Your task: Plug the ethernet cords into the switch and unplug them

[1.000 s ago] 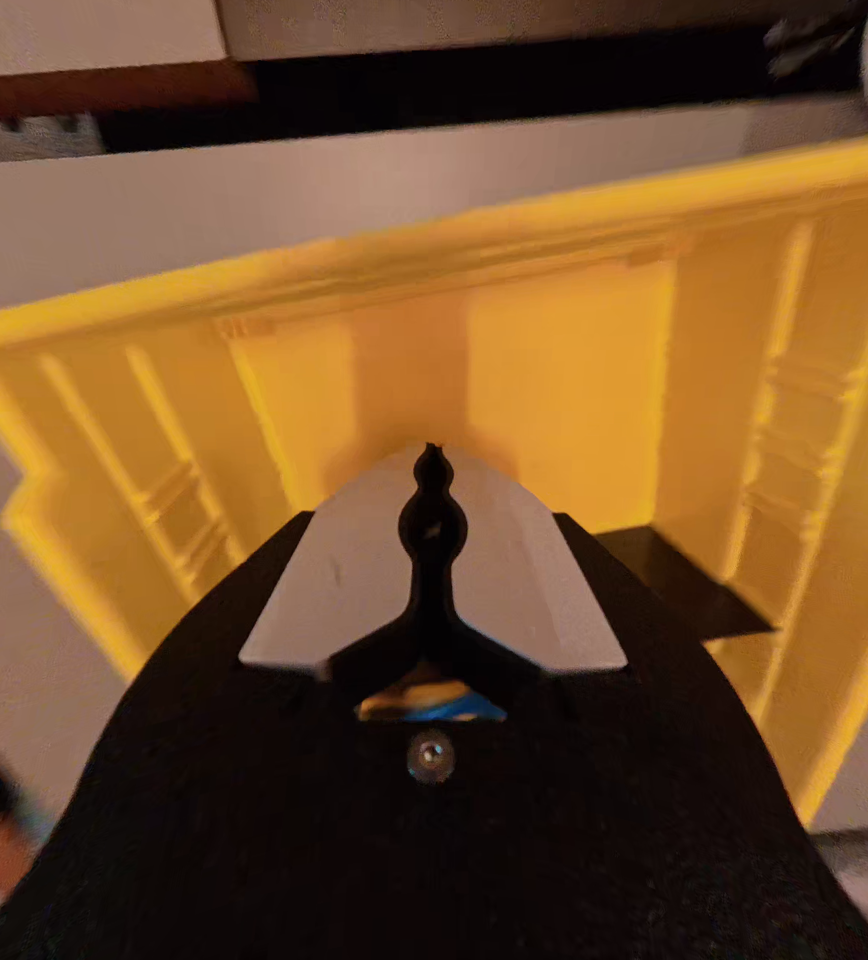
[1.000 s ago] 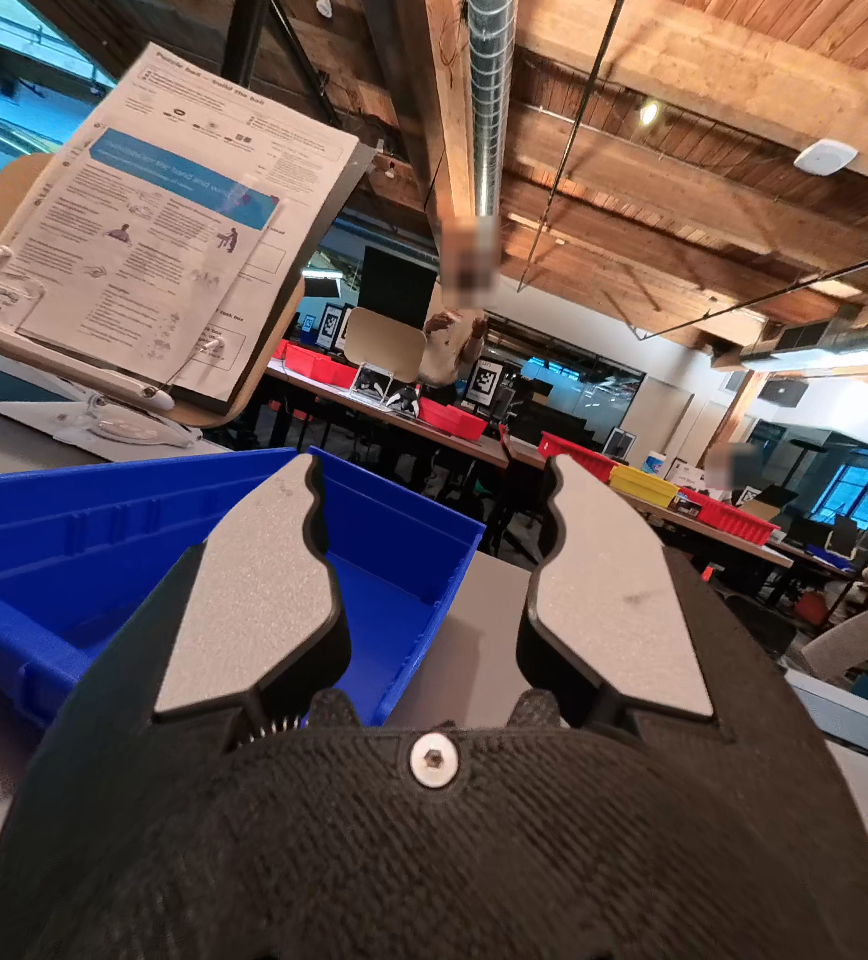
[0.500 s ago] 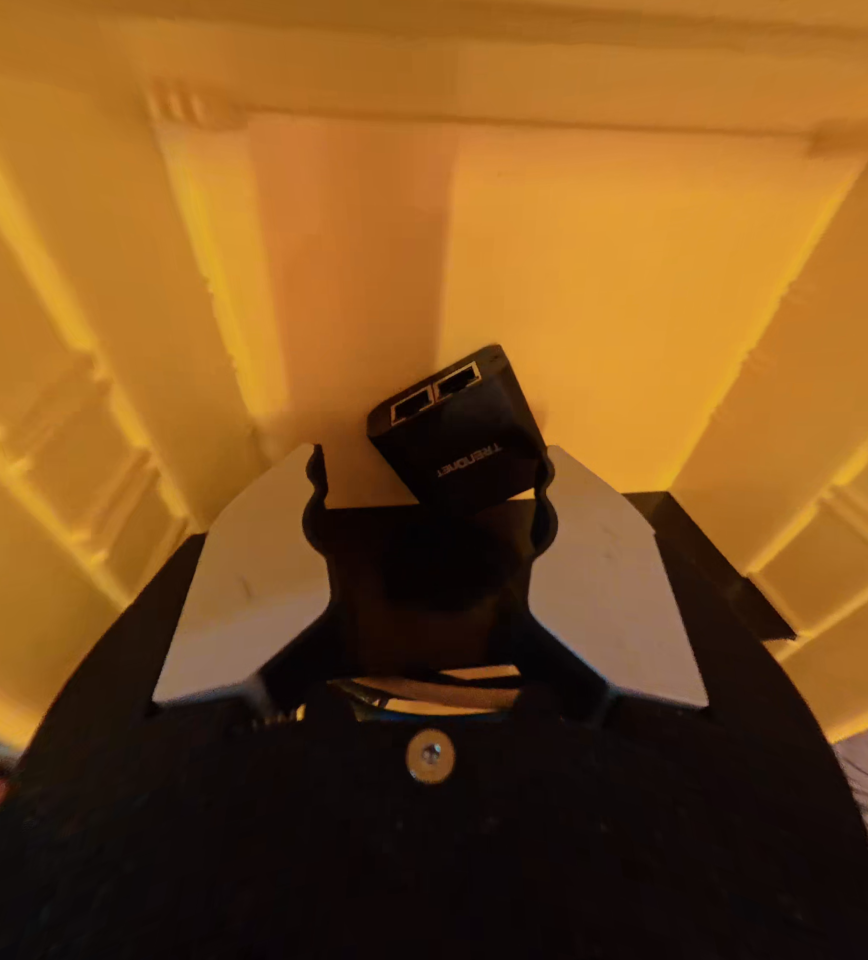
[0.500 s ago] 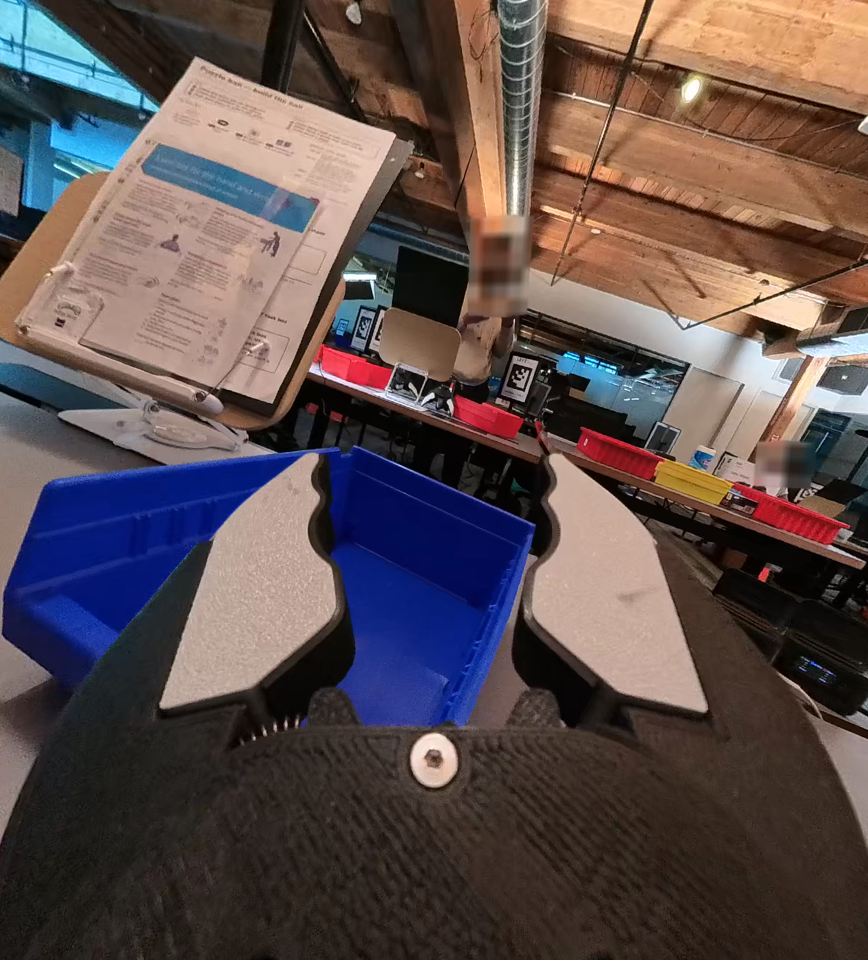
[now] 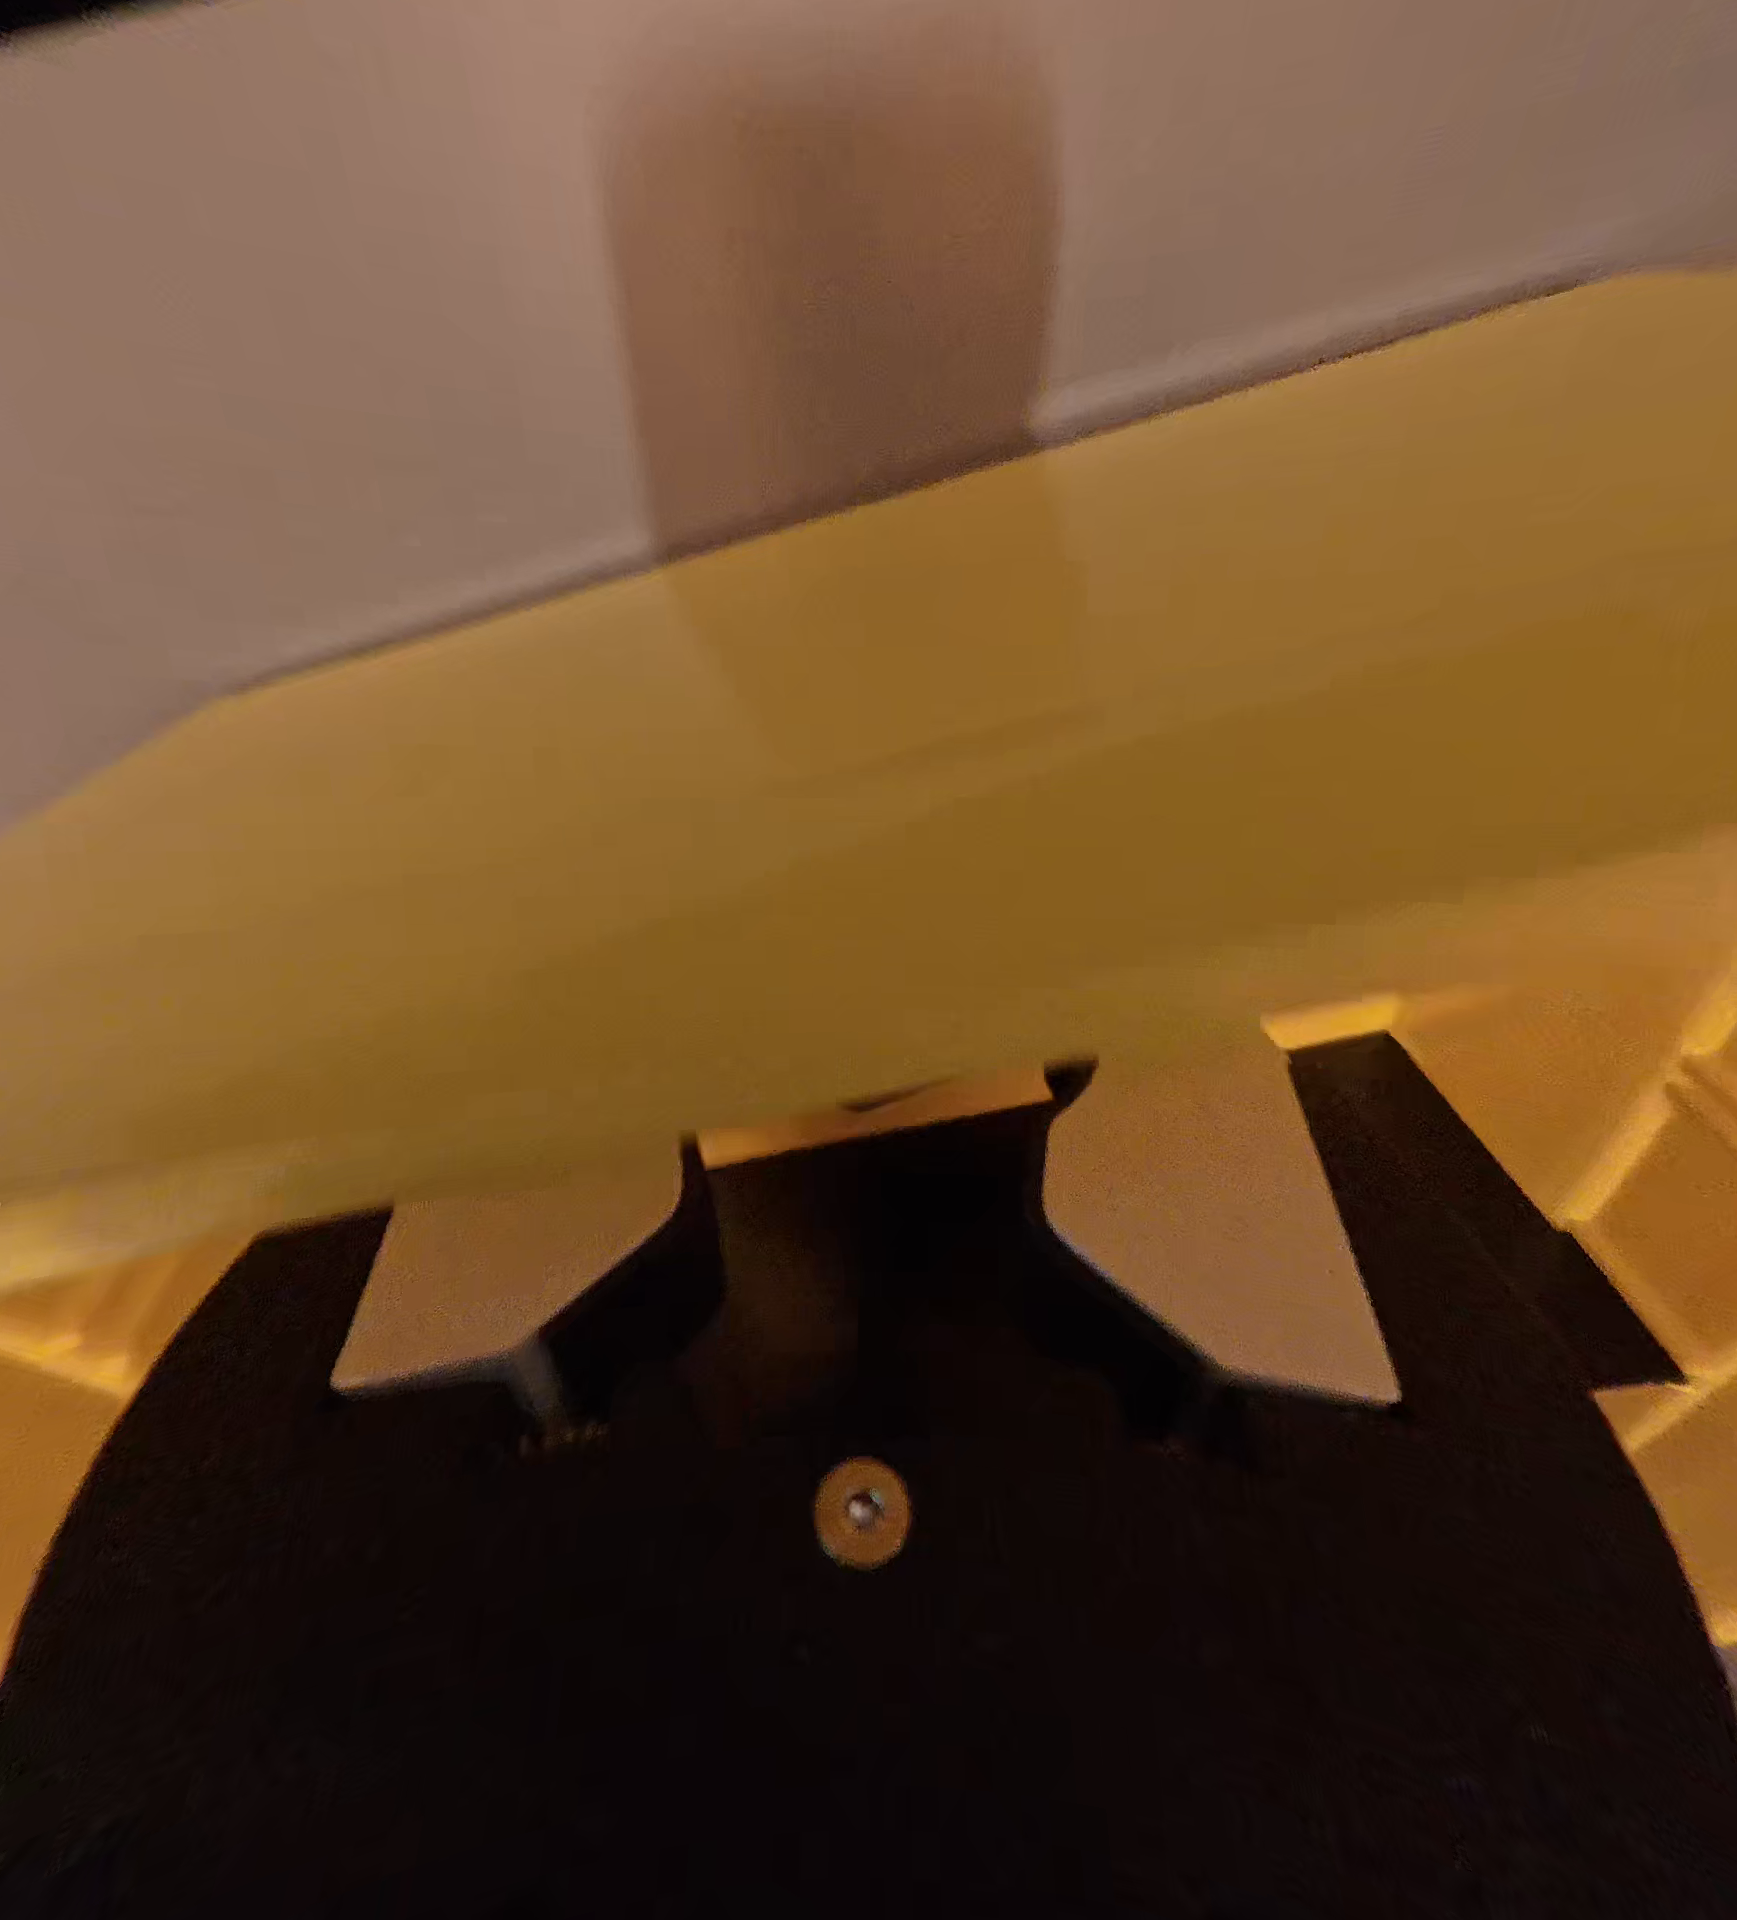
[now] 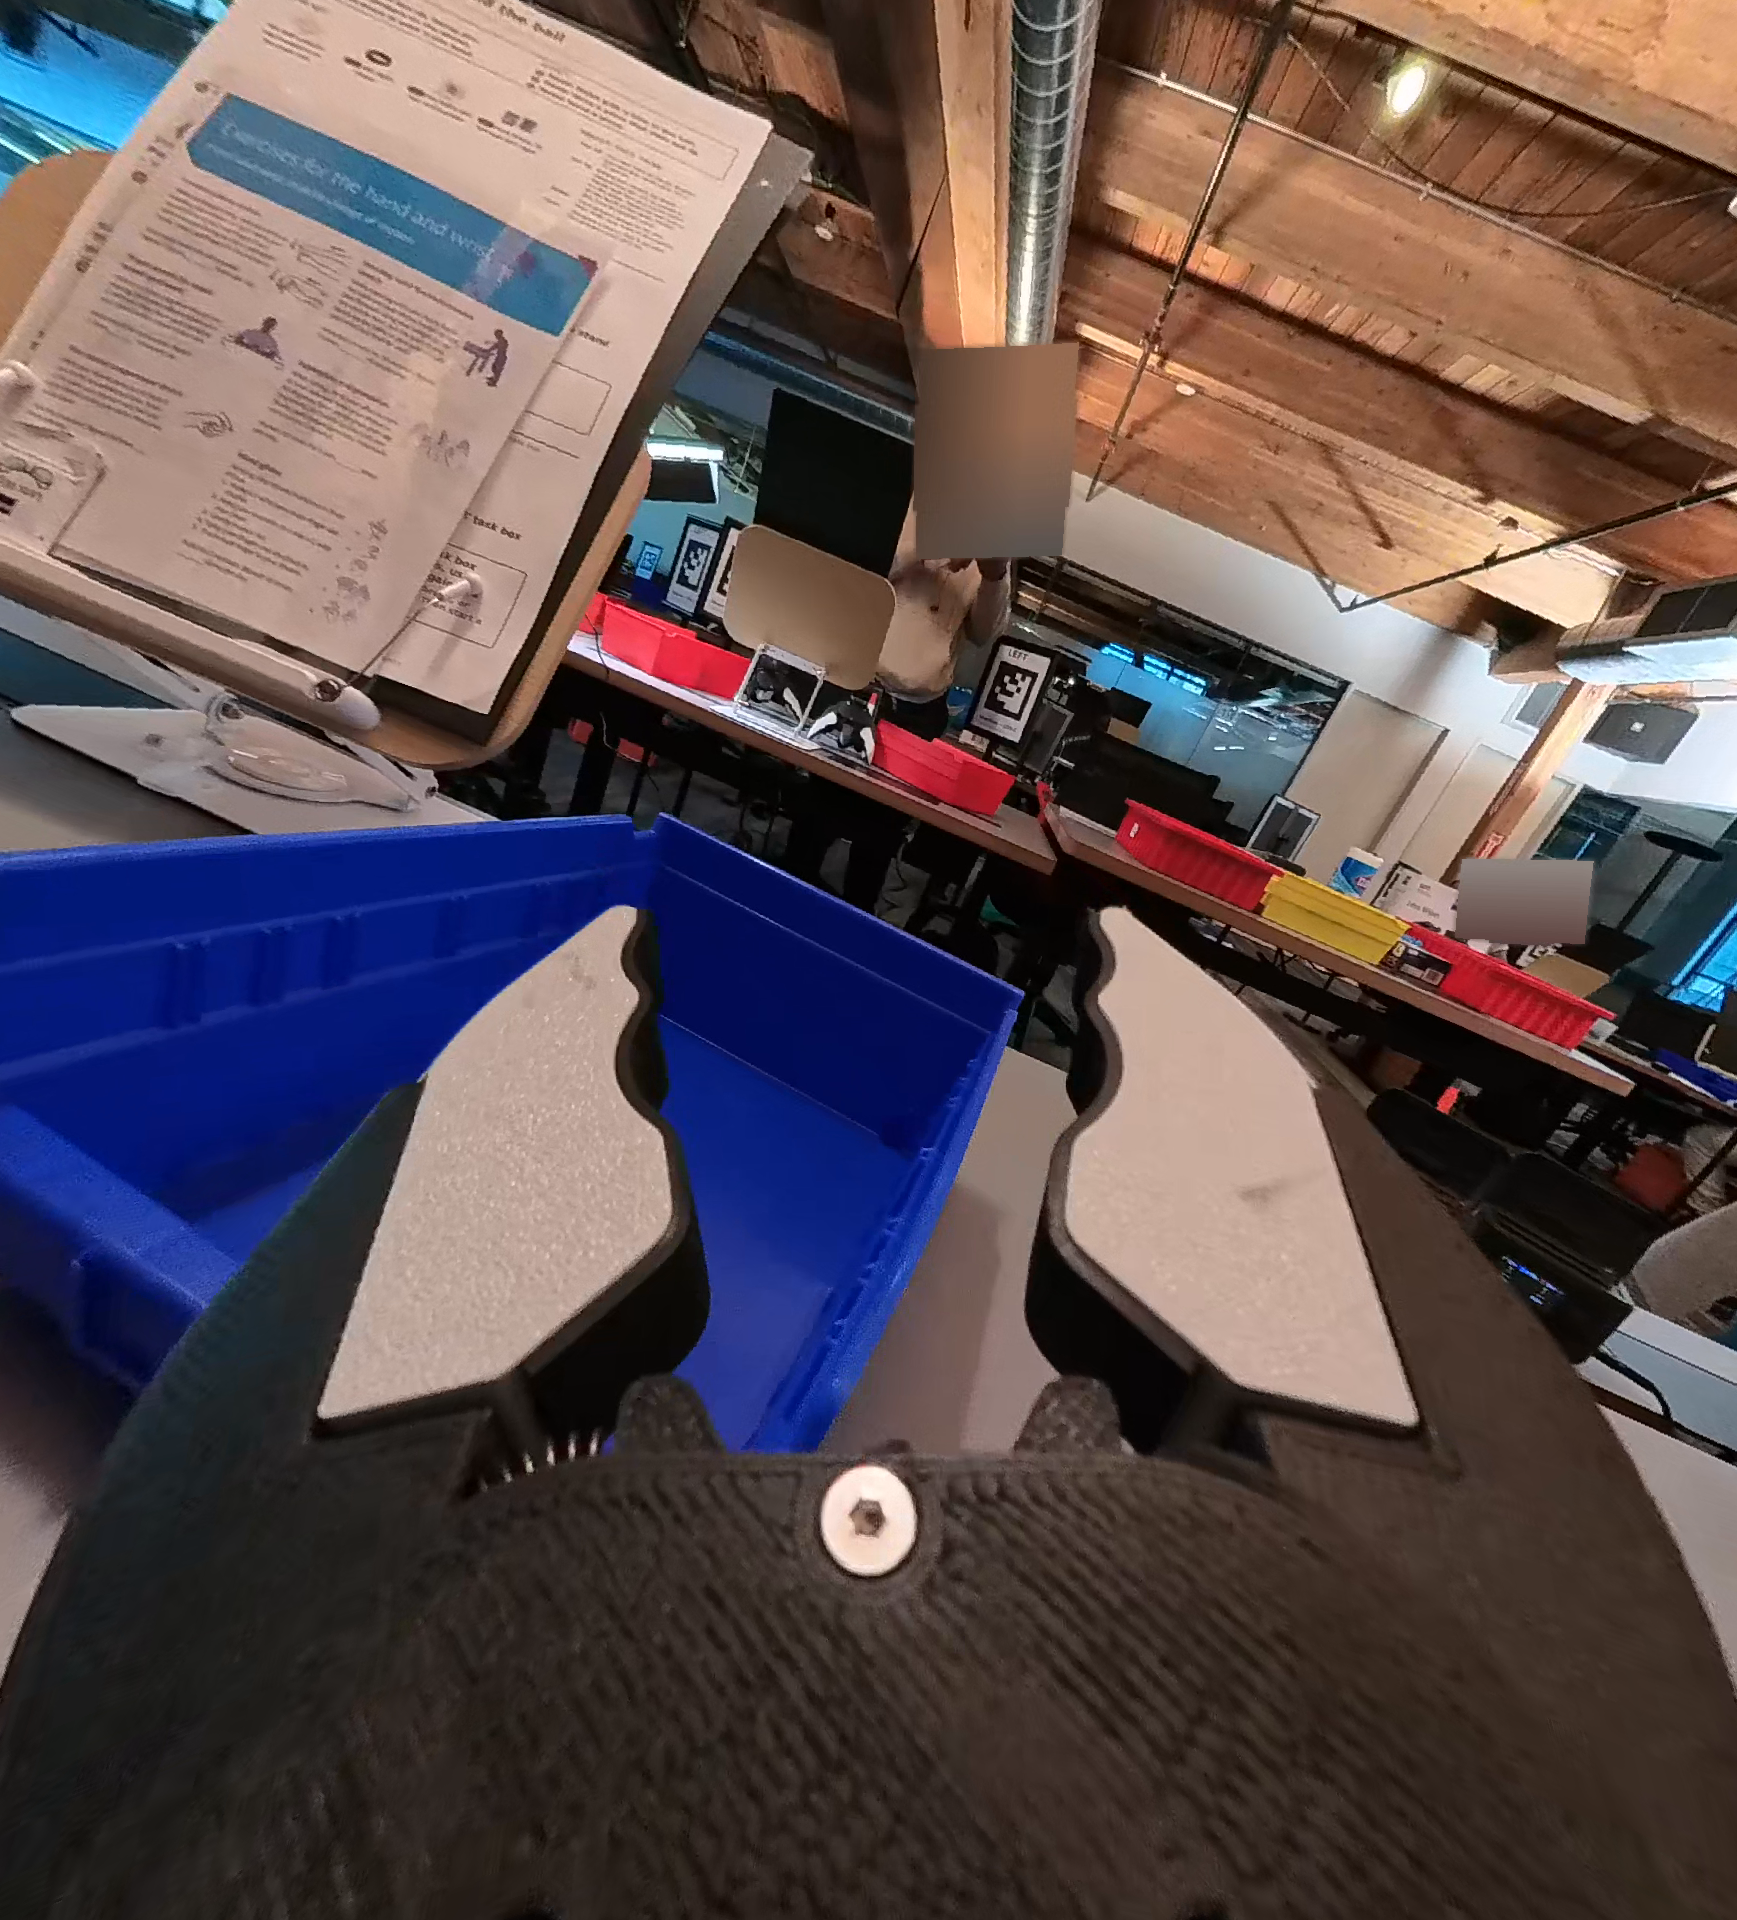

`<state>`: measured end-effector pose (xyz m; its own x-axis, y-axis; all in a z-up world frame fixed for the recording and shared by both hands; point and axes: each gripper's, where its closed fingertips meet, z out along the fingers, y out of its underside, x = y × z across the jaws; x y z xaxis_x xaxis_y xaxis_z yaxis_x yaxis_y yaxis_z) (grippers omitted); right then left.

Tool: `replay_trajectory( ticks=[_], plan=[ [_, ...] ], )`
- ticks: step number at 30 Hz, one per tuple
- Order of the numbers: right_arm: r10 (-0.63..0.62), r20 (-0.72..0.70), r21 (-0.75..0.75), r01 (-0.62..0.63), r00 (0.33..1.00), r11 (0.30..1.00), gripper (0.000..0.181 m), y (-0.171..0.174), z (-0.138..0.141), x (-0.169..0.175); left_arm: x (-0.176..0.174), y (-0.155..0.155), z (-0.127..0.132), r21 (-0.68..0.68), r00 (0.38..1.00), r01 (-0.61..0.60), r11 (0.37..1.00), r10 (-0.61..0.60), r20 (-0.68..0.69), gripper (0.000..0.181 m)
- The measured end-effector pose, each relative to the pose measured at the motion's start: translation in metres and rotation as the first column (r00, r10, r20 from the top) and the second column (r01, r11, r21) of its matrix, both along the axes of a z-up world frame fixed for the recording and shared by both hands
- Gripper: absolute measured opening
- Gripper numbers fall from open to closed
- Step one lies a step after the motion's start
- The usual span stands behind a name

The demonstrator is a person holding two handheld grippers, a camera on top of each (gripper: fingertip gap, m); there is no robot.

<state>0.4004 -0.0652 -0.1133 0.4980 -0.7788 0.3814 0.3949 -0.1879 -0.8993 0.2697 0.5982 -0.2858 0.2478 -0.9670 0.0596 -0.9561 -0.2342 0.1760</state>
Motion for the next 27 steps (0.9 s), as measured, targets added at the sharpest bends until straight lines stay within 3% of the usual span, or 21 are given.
replay_trajectory(
  ticks=[1,8,14,19,23,25,27],
  plan=[
    [-0.003,0.001,-0.001,0.003,1.0,1.0,0.076,-0.001,0.0,0.0,0.003,0.001,0.0,0.008,1.0,0.019,1.0,-0.019,0.02,0.067],
    [0.004,-0.008,-0.015,-0.004,1.0,1.0,0.078,0.002,-0.003,0.0,0.022,-0.002,0.027,0.02,0.973,0.07,0.997,-0.073,0.217,0.066],
    [0.022,0.016,-0.026,-0.022,1.0,0.999,0.077,0.012,0.003,-0.005,0.033,-0.011,0.074,0.0,0.881,0.074,0.997,-0.066,0.468,0.066],
    [0.065,0.065,-0.081,-0.06,0.996,0.995,0.076,0.038,0.013,-0.018,0.034,-0.071,0.154,-0.217,0.636,0.159,0.963,0.068,0.769,0.065],
    [0.196,0.091,-0.068,-0.19,0.976,0.979,0.076,0.089,0.026,-0.045,0.011,-0.138,0.213,-0.255,0.398,0.313,0.915,0.118,0.91,0.065],
    [0.288,0.103,-0.045,-0.285,0.952,0.957,0.076,0.125,0.033,-0.07,-0.003,-0.176,0.229,-0.283,0.293,0.373,0.884,0.177,0.94,0.065],
    [0.383,0.087,-0.015,-0.383,0.92,0.924,0.078,0.166,0.032,-0.1,-0.017,-0.214,0.229,-0.285,0.208,0.422,0.861,0.214,0.954,0.065]
  ],
)
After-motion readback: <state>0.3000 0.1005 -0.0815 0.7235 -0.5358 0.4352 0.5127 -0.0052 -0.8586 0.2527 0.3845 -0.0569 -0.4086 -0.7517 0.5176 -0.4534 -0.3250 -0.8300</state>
